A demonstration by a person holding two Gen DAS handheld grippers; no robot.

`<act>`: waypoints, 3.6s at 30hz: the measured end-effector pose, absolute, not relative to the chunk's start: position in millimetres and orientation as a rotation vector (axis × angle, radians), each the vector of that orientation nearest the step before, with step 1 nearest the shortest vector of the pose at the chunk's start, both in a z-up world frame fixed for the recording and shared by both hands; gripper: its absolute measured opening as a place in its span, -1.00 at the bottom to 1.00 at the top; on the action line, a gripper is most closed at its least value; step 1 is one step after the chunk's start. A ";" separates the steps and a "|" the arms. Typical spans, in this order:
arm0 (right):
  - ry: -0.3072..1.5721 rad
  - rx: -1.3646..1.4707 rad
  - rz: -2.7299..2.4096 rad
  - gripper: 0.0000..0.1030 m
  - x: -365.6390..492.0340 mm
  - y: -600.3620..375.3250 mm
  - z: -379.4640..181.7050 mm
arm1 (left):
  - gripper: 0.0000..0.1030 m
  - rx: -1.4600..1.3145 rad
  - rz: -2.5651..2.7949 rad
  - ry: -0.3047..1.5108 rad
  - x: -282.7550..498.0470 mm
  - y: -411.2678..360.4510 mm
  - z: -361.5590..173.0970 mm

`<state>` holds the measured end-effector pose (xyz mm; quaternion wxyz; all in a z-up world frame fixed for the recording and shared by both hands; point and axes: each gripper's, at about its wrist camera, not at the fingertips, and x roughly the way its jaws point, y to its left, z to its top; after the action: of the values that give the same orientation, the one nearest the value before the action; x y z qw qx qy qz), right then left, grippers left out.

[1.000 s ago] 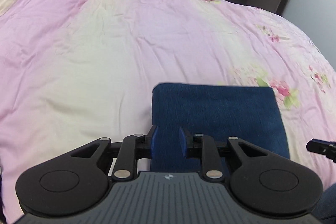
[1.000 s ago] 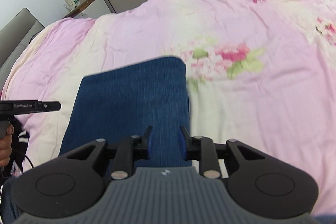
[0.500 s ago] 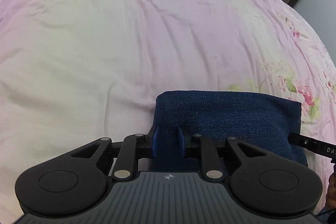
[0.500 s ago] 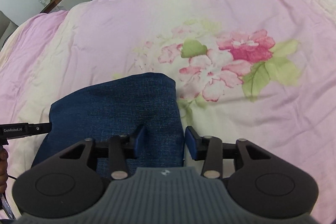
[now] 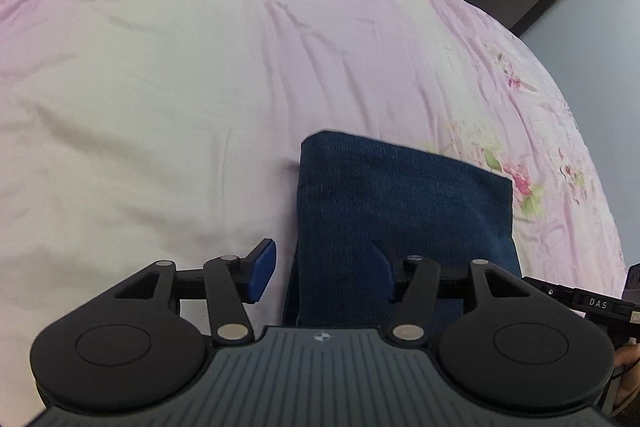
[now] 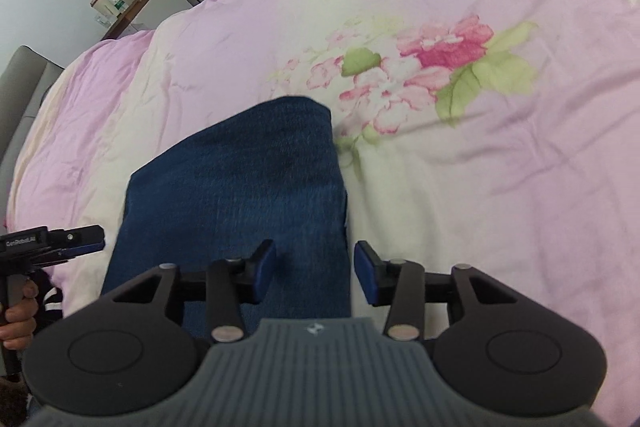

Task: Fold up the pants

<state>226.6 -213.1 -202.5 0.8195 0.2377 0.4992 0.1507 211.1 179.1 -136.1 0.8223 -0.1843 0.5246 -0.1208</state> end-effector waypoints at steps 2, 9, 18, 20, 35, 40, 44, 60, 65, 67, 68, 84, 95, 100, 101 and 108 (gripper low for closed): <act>1.080 0.539 0.329 0.00 208.3 -218.5 -204.3 | 0.22 -0.405 -0.300 1.168 207.4 184.7 -147.4; 1.118 0.600 0.347 0.01 190.3 -216.9 -217.4 | 0.34 -0.710 -0.380 1.253 205.4 210.8 -196.8; 1.140 0.706 0.376 0.03 207.5 -220.1 -235.6 | 0.42 -0.870 -0.454 1.282 217.7 209.0 -233.0; 1.145 0.756 0.378 0.02 213.2 -222.0 -243.7 | 0.41 -0.868 -0.471 1.279 221.3 205.8 -235.4; 1.124 0.889 0.375 -0.37 225.0 -220.6 -257.2 | -0.03 -0.765 -0.411 1.271 216.5 190.4 -210.2; 1.095 0.695 0.412 -0.68 224.5 -201.9 -213.5 | -0.23 -0.683 -0.386 1.230 207.7 182.4 -189.3; 1.068 0.664 0.426 -0.71 221.8 -200.6 -187.5 | -0.33 -0.634 -0.373 1.175 196.7 178.2 -172.7; 0.950 0.578 0.625 -0.72 258.7 -108.2 -95.0 | -0.37 -0.566 -0.284 0.975 190.1 289.9 -65.7; 0.959 0.617 0.706 -0.72 291.5 -45.2 -100.8 | -0.37 -0.515 -0.189 0.970 201.2 336.8 -53.9; 0.971 0.626 0.736 -0.72 304.1 -23.2 -108.7 | -0.37 -0.535 -0.161 0.976 202.5 353.6 -61.8; 0.981 0.630 0.748 -0.72 309.7 -13.4 -113.5 | -0.37 -0.540 -0.149 0.979 202.9 359.5 -67.0; 1.216 0.639 0.671 -0.60 361.8 44.8 -241.1 | -0.14 -0.660 0.073 0.927 184.3 379.6 -176.8; 1.118 0.367 0.587 -0.34 342.2 20.0 -185.9 | 0.12 -0.415 0.347 0.846 144.4 341.4 -128.3; 1.011 0.278 0.555 -0.34 315.1 -2.5 -140.8 | 0.09 -0.307 0.371 0.771 116.4 329.1 -73.2; 0.980 0.258 0.558 -0.34 308.1 -4.3 -127.3 | 0.09 -0.297 0.358 0.755 109.8 328.4 -59.5; 0.723 0.175 0.622 -0.04 246.5 -12.2 -15.7 | 0.13 -0.037 0.299 0.609 60.5 309.1 64.2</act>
<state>246.5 -12.2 -15.7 0.8849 0.0843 0.3474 0.2987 60.5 309.1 64.2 0.9428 -0.0183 0.2988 0.1468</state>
